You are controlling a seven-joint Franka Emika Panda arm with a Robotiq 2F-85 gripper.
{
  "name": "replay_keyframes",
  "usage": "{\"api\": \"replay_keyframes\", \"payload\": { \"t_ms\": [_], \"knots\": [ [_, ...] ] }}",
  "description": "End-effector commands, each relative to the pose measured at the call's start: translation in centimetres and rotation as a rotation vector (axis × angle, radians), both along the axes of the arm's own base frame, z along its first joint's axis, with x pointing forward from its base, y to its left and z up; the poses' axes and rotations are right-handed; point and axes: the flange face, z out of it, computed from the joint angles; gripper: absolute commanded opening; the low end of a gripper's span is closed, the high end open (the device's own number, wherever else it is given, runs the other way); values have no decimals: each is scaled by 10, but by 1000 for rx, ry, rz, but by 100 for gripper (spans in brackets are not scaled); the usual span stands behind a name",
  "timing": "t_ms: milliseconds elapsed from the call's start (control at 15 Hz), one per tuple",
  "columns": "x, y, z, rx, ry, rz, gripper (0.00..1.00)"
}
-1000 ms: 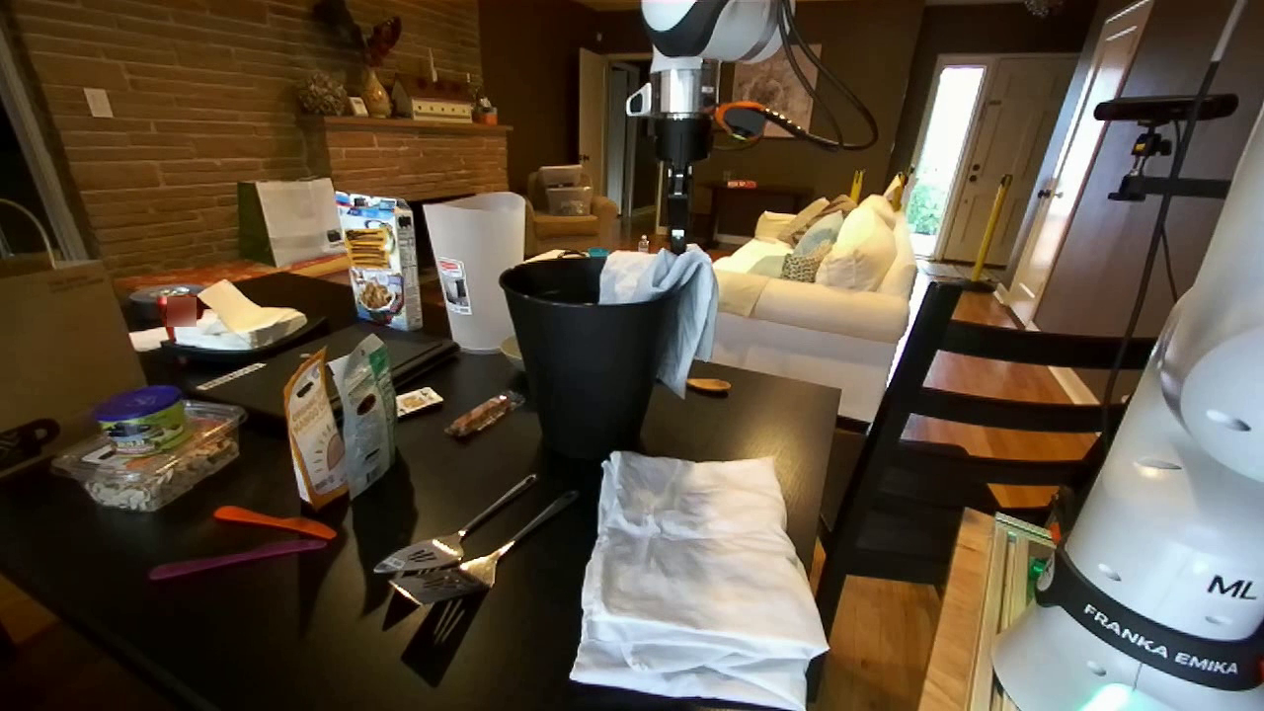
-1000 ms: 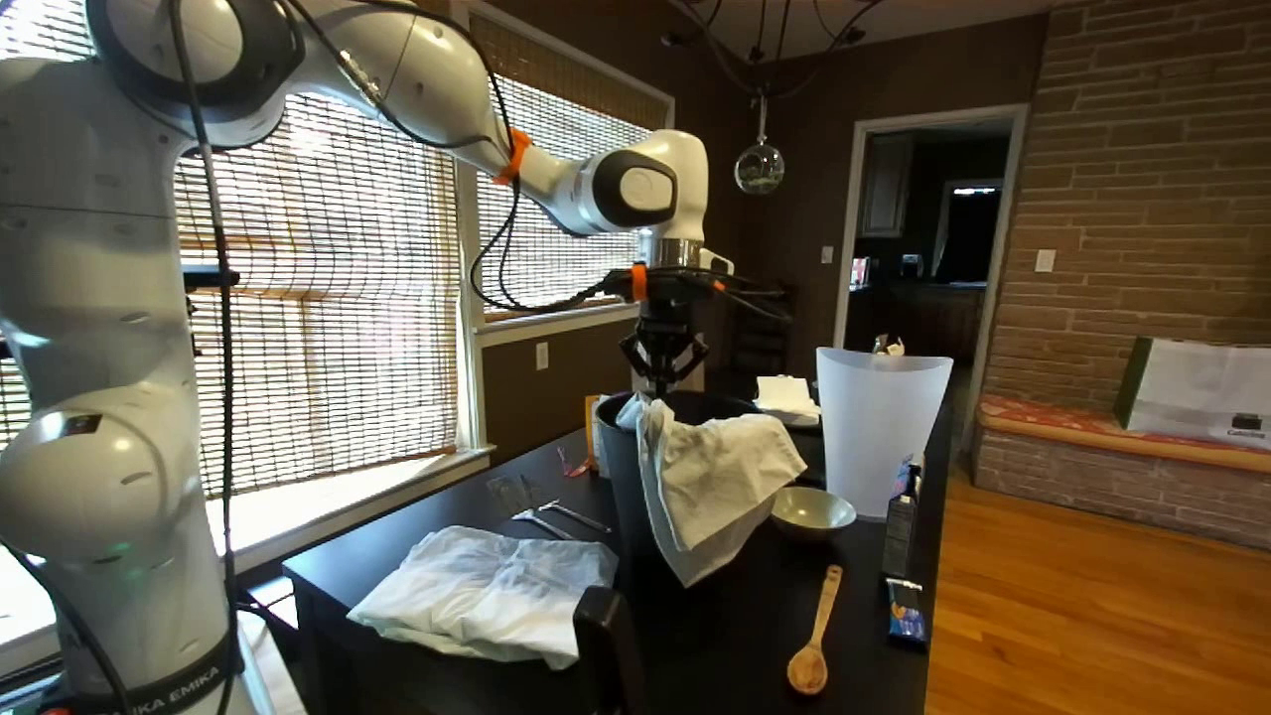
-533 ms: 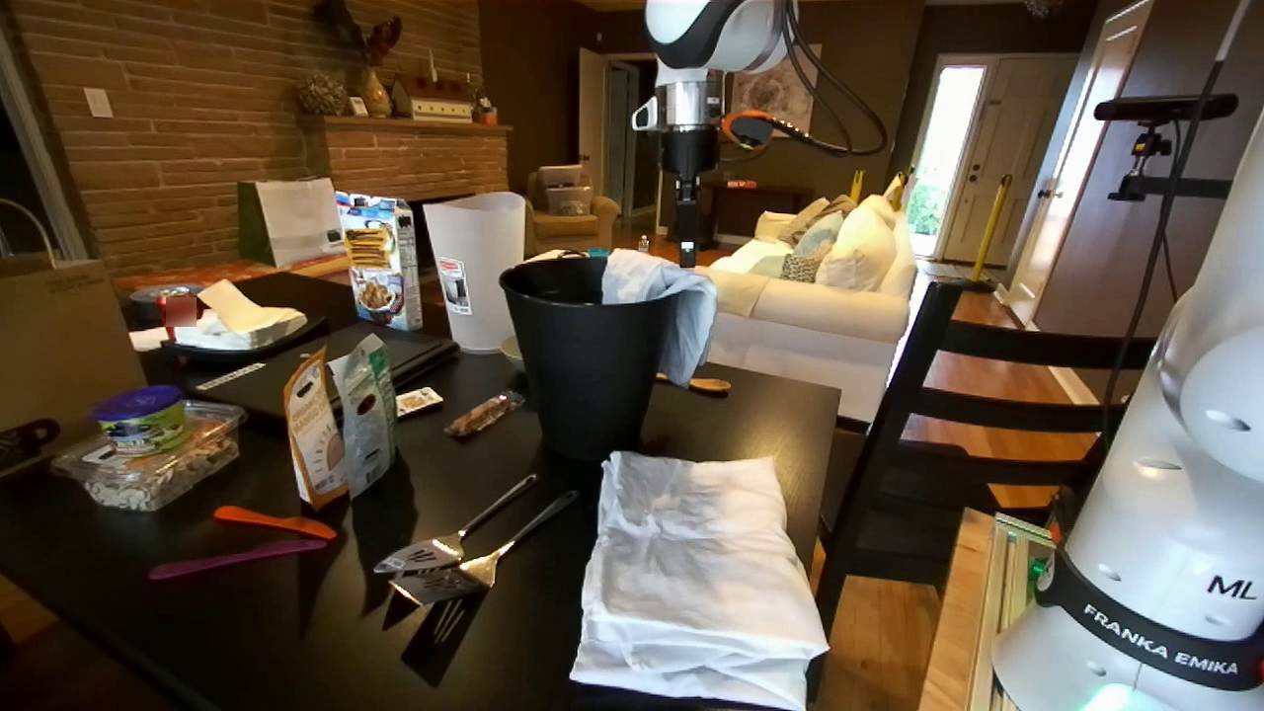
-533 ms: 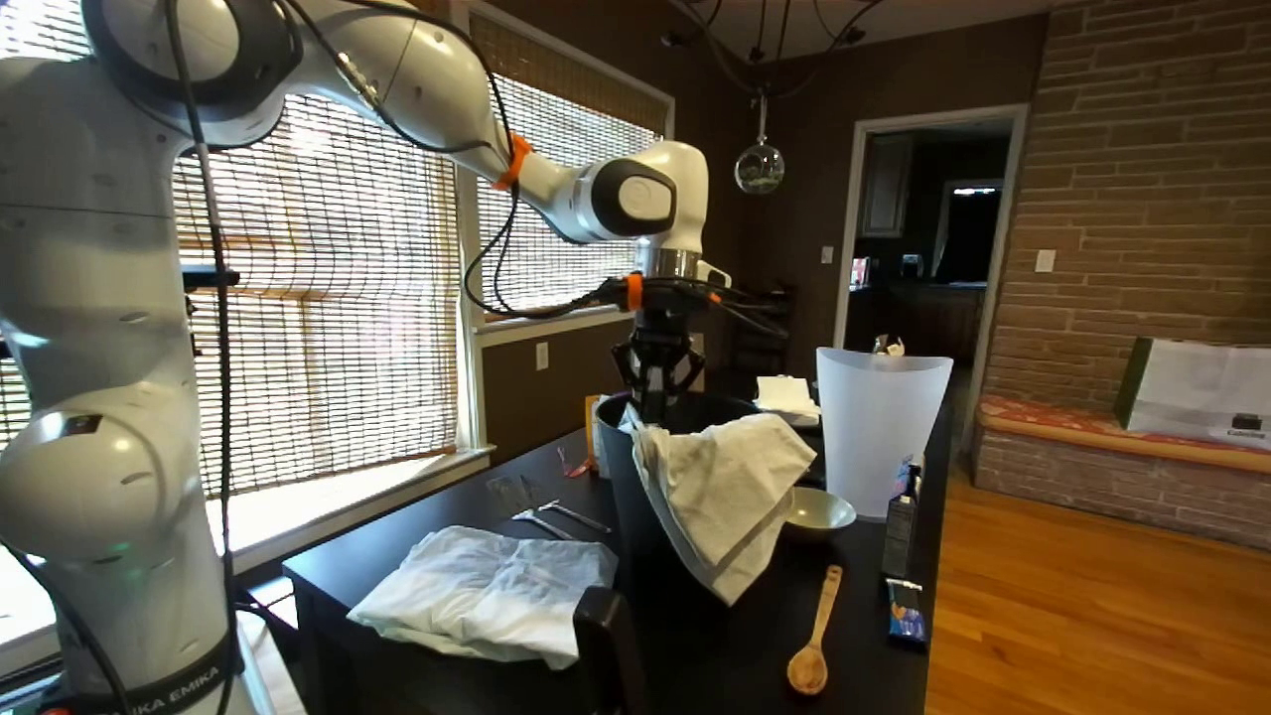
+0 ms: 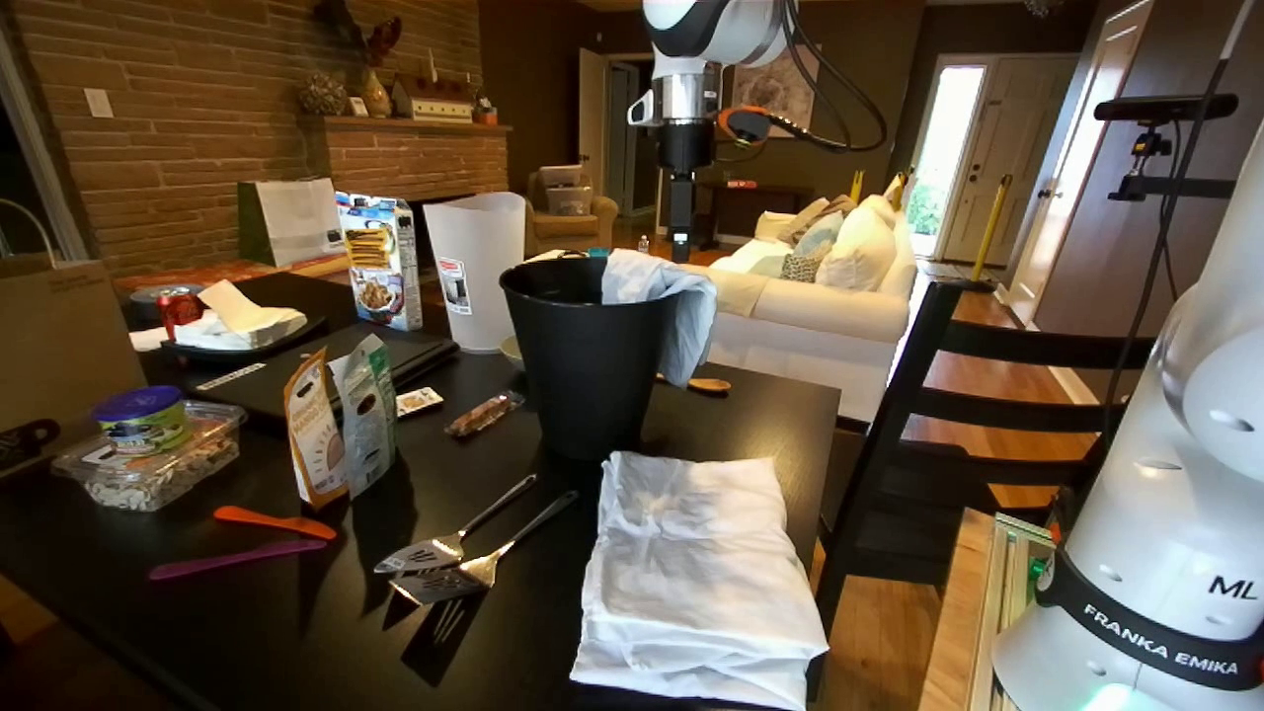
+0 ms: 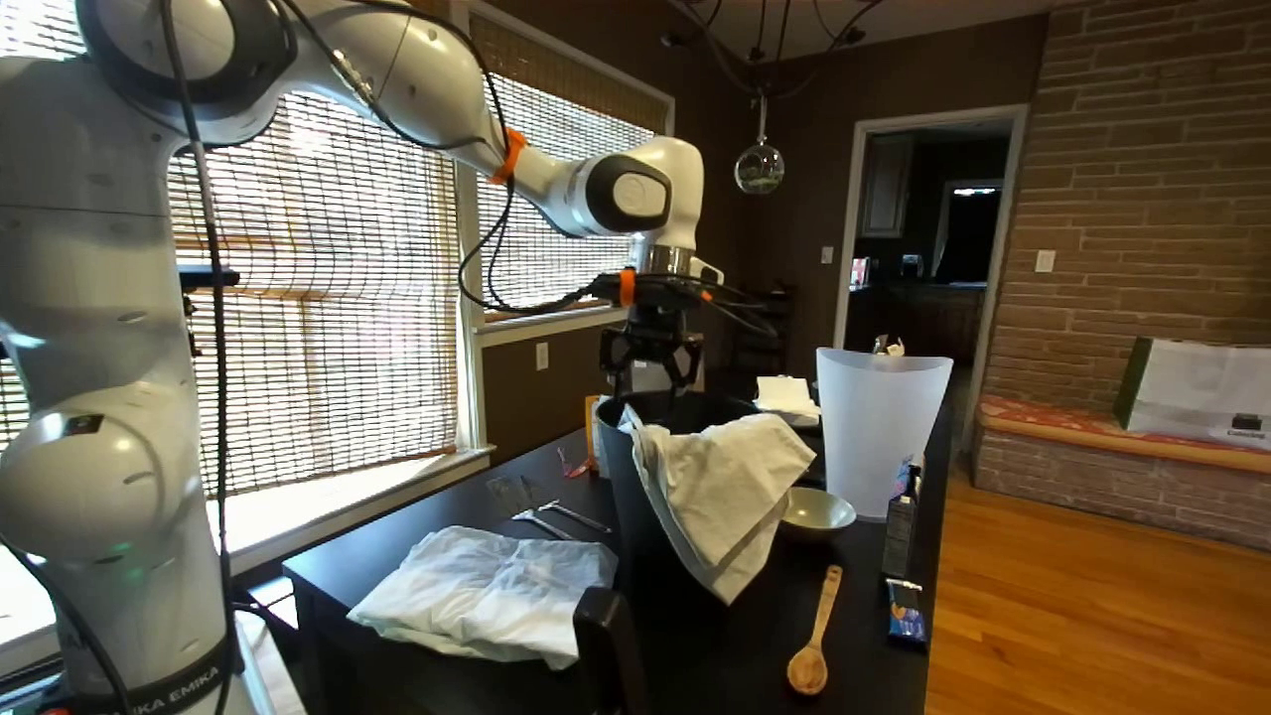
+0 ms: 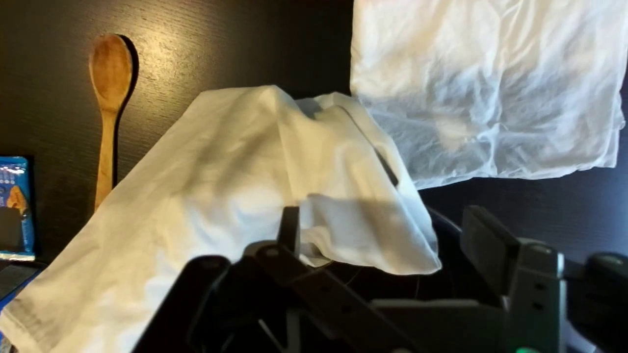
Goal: Remove the left and right towels out of the bin
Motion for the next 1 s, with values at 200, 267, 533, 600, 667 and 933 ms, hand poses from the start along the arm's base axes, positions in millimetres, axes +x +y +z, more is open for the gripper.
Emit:
{"api": "replay_keyframes", "payload": {
  "t_ms": [200, 267, 533, 600, 667, 933],
  "knots": [
    [-10, 12, -16, -22, 2, 63, 100],
    [-10, 12, -18, -26, 2, 68, 100],
    [-11, 11, -25, -32, -4, 83, 74],
    [-11, 12, -26, -33, -5, 88, 66],
    [-11, 12, -28, -33, -7, 93, 59],
    [-10, 11, -31, -46, -11, 103, 30]
  ]
}}
